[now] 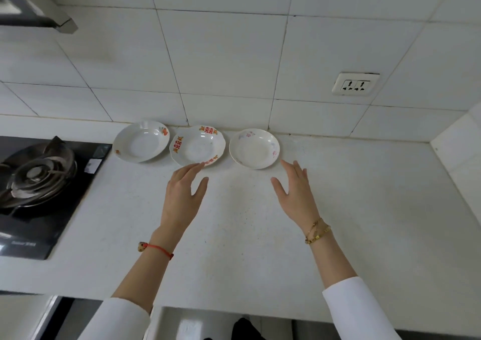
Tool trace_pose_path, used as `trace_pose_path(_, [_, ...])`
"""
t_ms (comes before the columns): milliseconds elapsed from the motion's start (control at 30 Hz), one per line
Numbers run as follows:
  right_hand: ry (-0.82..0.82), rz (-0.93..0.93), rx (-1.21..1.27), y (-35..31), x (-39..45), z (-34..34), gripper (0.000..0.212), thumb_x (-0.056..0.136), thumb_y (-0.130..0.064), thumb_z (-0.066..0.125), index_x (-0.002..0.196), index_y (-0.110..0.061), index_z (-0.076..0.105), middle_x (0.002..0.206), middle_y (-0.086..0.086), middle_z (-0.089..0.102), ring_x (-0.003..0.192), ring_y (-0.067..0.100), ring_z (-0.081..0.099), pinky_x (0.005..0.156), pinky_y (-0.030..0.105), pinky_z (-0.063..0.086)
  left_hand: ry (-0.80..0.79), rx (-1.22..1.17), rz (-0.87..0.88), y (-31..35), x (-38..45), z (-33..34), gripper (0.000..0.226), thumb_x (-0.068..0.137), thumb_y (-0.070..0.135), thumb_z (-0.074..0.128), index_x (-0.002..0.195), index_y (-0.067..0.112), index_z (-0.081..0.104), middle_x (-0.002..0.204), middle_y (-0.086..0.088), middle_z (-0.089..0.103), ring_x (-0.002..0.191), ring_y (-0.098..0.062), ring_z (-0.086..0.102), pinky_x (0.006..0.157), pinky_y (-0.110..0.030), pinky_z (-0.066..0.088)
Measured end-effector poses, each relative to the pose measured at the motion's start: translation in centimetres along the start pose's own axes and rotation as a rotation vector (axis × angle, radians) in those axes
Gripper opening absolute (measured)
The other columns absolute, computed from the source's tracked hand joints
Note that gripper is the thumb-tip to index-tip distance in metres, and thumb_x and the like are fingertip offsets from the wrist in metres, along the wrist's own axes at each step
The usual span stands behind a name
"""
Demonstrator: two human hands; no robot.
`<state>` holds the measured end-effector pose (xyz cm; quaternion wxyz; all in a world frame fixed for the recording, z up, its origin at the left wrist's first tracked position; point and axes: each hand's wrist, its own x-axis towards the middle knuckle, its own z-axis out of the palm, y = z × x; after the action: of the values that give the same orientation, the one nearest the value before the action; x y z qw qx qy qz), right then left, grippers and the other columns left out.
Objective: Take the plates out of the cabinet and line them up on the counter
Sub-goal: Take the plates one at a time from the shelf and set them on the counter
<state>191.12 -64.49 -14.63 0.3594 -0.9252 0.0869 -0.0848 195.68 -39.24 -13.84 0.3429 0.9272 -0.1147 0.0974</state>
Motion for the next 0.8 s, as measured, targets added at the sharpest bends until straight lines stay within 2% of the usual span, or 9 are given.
trace_pose_path(233, [0.037, 0.020, 0.005, -2.9, -9.0, 0.6, 0.052, 0.099, -0.034, 0.043, 0.144, -0.012, 0.032, 0.152, 0.009, 0.032, 0.148, 0.020, 0.008, 0.121, 0.034, 0.002, 0.035, -0.019, 0.040, -2.0, -7.3, -4.6, 0.036, 0.094, 0.021, 0.059, 0.129, 0.013, 0.060, 0.127, -0.003, 0.063, 0.122, -0.024, 0.054, 0.104, -0.039, 0.044])
trace_pose_path(367, [0.053, 0.028, 0.028, -4.9, -15.0, 1.7, 0.051, 0.099, -0.032, 0.043, 0.145, -0.013, 0.031, 0.155, 0.008, 0.028, 0.145, 0.012, 0.004, 0.122, 0.035, 0.001, 0.034, -0.049, 0.073, -3.0, -12.1, -7.4, 0.034, 0.095, 0.019, 0.059, 0.128, 0.011, 0.061, 0.127, -0.004, 0.063, 0.122, -0.024, 0.054, 0.104, -0.035, 0.043])
trace_pose_path(500, [0.064, 0.051, 0.050, -6.8, -21.5, 3.1, 0.051, 0.099, -0.035, 0.043, 0.145, -0.018, 0.030, 0.156, 0.007, 0.025, 0.133, 0.000, 0.000, 0.119, 0.035, 0.004, 0.026, -0.049, 0.096, -4.2, -17.6, -10.0, 0.034, 0.095, 0.019, 0.058, 0.128, 0.012, 0.061, 0.127, -0.003, 0.063, 0.122, -0.022, 0.052, 0.104, -0.029, 0.039])
trace_pose_path(567, [0.055, 0.073, 0.053, -7.4, -24.3, 3.8, 0.051, 0.099, -0.037, 0.043, 0.146, -0.020, 0.029, 0.157, 0.005, 0.022, 0.140, 0.006, 0.000, 0.118, 0.034, 0.005, 0.022, -0.061, 0.088, -4.7, -20.1, -11.2, 0.034, 0.095, 0.019, 0.057, 0.129, 0.012, 0.061, 0.128, -0.002, 0.062, 0.123, -0.021, 0.051, 0.104, -0.024, 0.036])
trace_pose_path(667, [0.001, 0.129, 0.056, -8.1, -28.0, 4.7, 0.052, 0.098, -0.040, 0.041, 0.147, -0.024, 0.028, 0.159, 0.005, 0.016, 0.148, 0.021, -0.002, 0.118, 0.036, 0.007, 0.004, -0.078, 0.057, -5.2, -23.7, -12.6, 0.035, 0.096, 0.019, 0.056, 0.130, 0.012, 0.060, 0.129, -0.002, 0.061, 0.124, -0.021, 0.050, 0.105, -0.025, 0.036])
trace_pose_path(800, [-0.011, 0.155, 0.067, -8.4, -31.8, 5.6, 0.051, 0.098, -0.040, 0.041, 0.146, -0.026, 0.029, 0.159, 0.005, 0.016, 0.149, 0.023, -0.002, 0.119, 0.039, 0.010, -0.029, -0.087, 0.020, -5.8, -27.4, -13.7, 0.036, 0.098, 0.023, 0.052, 0.132, 0.017, 0.057, 0.131, 0.001, 0.059, 0.127, -0.017, 0.048, 0.106, -0.026, 0.035])
